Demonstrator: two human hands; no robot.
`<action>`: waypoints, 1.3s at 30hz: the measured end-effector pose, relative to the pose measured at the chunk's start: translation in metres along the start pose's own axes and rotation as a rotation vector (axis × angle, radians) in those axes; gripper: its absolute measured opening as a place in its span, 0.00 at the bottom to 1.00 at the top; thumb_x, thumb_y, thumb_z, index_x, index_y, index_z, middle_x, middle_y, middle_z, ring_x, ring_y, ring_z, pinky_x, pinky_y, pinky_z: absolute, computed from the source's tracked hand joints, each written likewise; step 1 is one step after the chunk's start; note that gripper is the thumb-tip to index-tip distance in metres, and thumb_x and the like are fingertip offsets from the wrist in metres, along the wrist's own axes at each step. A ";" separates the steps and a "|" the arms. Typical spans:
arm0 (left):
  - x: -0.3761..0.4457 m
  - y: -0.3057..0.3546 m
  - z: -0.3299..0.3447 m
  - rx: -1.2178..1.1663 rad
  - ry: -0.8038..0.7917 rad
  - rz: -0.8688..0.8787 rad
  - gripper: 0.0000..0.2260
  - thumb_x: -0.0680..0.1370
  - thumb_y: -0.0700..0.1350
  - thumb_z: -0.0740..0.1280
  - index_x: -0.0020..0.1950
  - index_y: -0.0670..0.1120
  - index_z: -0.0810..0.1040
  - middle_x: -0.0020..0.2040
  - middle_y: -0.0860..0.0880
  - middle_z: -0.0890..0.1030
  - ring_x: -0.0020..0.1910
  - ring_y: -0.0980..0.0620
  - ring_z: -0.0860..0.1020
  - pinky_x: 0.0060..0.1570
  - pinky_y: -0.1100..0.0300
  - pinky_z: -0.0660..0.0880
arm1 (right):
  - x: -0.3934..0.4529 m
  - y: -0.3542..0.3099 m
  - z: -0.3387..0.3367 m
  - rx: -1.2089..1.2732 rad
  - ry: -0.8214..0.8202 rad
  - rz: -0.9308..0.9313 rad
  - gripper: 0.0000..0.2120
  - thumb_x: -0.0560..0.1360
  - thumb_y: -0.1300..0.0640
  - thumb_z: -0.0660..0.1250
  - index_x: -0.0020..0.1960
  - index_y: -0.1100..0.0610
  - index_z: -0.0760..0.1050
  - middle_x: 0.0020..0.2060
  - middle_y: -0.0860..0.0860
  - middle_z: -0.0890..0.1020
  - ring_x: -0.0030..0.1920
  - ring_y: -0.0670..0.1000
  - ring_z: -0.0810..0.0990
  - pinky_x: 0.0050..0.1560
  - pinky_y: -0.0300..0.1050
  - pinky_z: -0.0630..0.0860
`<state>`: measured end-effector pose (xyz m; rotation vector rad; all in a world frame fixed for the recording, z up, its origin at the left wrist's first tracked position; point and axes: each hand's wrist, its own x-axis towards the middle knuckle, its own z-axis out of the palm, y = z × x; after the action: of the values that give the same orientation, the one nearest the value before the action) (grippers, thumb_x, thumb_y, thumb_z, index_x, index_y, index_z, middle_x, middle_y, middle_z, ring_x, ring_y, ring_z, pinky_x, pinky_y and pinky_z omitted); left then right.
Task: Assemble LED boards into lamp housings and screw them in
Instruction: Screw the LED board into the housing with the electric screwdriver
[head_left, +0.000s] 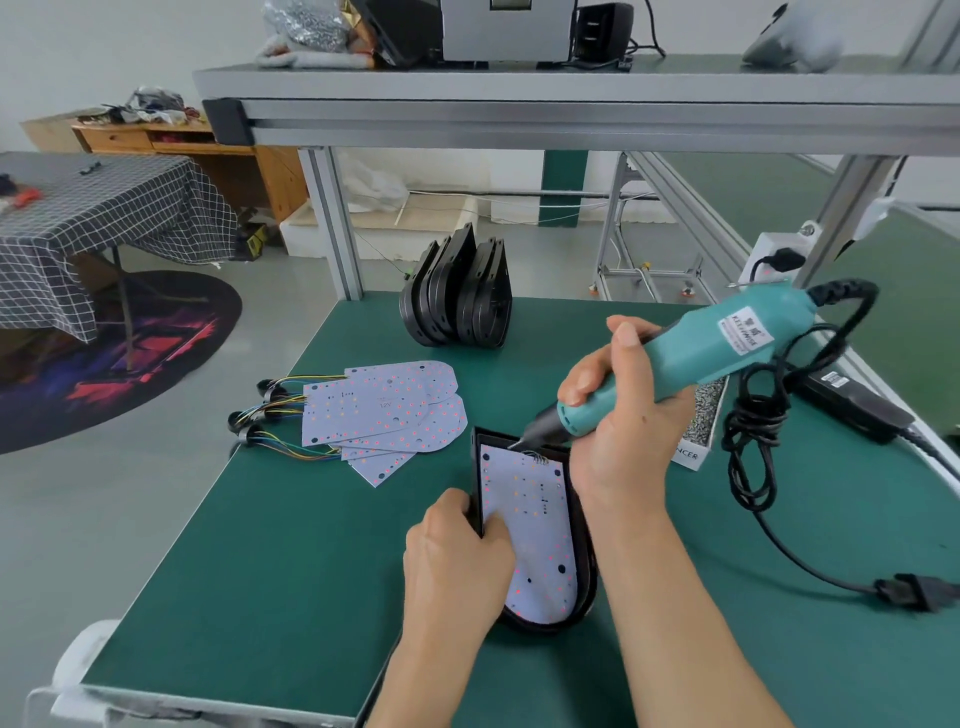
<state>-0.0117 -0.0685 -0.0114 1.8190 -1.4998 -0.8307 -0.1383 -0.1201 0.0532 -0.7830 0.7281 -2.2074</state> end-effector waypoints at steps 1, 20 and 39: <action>0.000 -0.001 0.000 0.003 0.001 -0.002 0.18 0.79 0.47 0.68 0.34 0.47 0.62 0.28 0.52 0.66 0.30 0.49 0.65 0.30 0.55 0.60 | 0.003 -0.005 -0.003 0.023 0.024 -0.007 0.05 0.79 0.58 0.68 0.44 0.51 0.79 0.25 0.51 0.73 0.24 0.51 0.68 0.31 0.44 0.67; 0.048 0.107 0.033 0.105 -0.117 0.625 0.04 0.79 0.43 0.69 0.44 0.49 0.80 0.38 0.53 0.81 0.40 0.50 0.78 0.45 0.53 0.76 | -0.014 -0.049 -0.140 0.026 0.486 0.076 0.04 0.81 0.53 0.66 0.48 0.52 0.77 0.29 0.48 0.69 0.29 0.48 0.67 0.34 0.41 0.67; 0.098 0.178 0.158 0.817 -0.515 0.760 0.10 0.77 0.30 0.63 0.50 0.45 0.69 0.48 0.45 0.70 0.44 0.43 0.73 0.39 0.52 0.71 | -0.019 -0.046 -0.144 -0.005 0.567 0.094 0.05 0.82 0.57 0.66 0.47 0.55 0.76 0.27 0.52 0.70 0.26 0.51 0.67 0.30 0.43 0.67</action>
<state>-0.2271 -0.2040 0.0277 1.3017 -2.9142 -0.3009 -0.2466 -0.0387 -0.0172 -0.1049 1.0128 -2.3551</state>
